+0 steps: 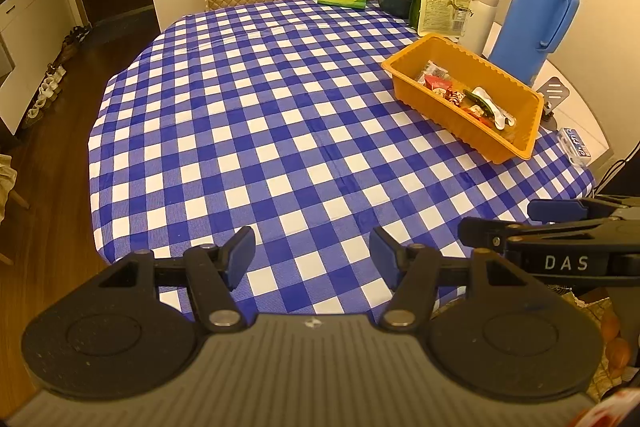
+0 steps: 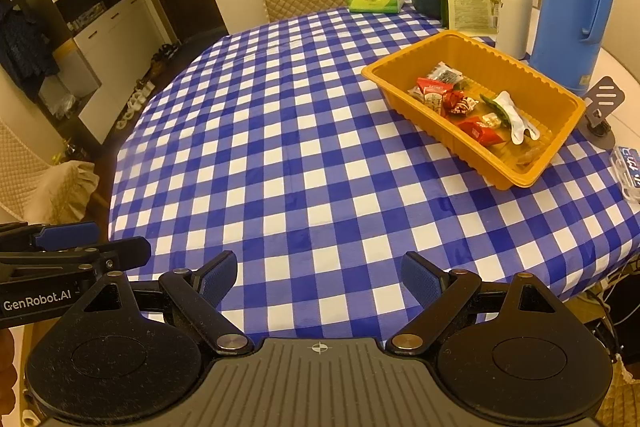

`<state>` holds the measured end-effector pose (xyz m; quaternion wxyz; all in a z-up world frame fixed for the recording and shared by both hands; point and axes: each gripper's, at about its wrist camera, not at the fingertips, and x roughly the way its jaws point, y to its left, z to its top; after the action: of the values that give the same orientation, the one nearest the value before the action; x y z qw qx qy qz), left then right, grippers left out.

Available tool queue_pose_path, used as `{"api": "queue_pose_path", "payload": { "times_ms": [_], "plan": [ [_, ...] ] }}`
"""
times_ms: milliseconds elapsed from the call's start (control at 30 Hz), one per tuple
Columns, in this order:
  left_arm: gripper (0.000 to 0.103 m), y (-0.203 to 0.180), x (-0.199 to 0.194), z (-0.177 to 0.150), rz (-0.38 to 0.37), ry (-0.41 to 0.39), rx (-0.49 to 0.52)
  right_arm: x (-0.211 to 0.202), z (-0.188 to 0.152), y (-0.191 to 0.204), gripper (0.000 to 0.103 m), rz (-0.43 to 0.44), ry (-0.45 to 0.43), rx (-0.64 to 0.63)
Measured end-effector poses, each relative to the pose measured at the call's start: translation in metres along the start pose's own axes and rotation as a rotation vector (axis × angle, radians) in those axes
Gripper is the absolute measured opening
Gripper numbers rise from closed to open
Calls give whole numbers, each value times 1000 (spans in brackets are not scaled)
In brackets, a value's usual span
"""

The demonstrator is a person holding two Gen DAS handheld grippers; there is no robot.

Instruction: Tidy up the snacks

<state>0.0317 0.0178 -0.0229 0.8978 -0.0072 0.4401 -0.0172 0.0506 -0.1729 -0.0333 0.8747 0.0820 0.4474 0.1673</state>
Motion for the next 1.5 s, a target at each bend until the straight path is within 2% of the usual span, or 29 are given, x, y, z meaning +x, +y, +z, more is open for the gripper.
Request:
{"api": "queue_pose_path", "payload": {
  "times_ms": [1500],
  "plan": [
    [61, 7, -5, 3, -26, -19, 32, -4, 2, 8, 88, -9, -19, 12]
  ]
}}
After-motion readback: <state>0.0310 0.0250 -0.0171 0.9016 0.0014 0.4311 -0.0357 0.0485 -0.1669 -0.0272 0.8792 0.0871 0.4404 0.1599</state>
